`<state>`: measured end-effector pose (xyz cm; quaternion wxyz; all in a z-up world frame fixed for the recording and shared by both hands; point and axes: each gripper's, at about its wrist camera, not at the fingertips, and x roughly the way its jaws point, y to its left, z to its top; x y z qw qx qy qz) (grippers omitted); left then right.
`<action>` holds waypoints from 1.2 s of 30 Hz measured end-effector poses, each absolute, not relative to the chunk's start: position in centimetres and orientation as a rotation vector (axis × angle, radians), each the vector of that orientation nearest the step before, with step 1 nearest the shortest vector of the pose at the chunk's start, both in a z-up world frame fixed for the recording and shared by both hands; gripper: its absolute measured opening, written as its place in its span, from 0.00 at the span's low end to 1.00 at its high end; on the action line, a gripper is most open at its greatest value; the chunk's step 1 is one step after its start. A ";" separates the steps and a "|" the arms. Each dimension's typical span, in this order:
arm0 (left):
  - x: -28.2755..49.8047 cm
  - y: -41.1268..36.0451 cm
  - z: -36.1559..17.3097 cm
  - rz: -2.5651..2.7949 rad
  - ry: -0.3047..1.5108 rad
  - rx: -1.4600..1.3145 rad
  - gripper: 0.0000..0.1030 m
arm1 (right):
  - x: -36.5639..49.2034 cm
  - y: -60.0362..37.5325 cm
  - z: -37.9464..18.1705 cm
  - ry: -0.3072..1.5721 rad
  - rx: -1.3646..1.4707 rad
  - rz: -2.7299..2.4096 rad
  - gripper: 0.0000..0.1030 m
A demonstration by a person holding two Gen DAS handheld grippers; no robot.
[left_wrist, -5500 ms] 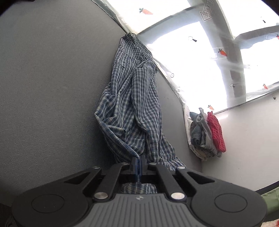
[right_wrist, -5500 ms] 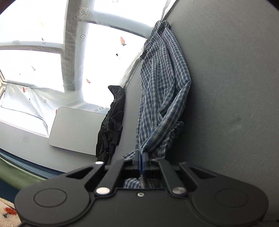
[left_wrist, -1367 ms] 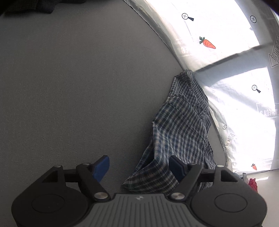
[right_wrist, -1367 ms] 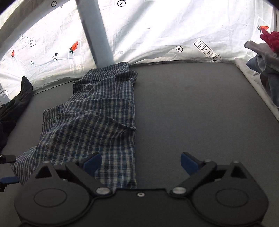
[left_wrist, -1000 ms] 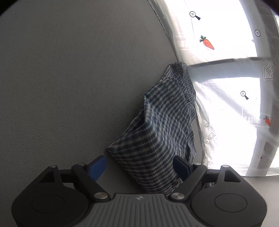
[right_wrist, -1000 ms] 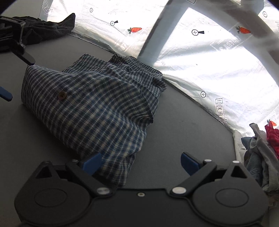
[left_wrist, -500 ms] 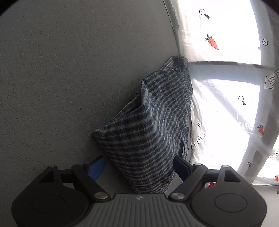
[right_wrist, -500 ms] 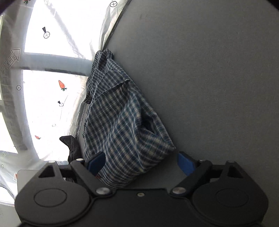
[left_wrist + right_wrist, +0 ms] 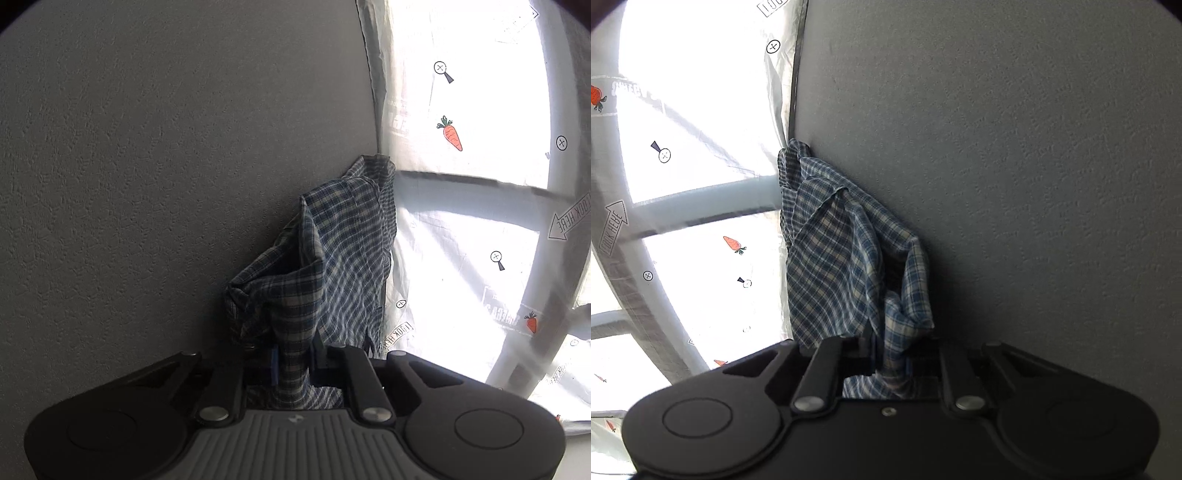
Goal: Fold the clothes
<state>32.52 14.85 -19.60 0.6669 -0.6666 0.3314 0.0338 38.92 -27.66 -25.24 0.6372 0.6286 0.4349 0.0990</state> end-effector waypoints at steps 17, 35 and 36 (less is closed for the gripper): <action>25.1 13.6 -8.8 -0.035 0.743 -1.488 0.10 | 30.2 -30.7 -18.3 0.971 1.623 0.262 0.09; 27.8 13.6 -9.8 0.066 0.801 -1.756 0.10 | 30.3 -30.7 -19.0 0.994 1.875 0.105 0.10; 28.1 13.7 -9.9 0.076 0.807 -1.781 0.10 | 30.3 -30.8 -19.0 0.998 1.887 0.094 0.10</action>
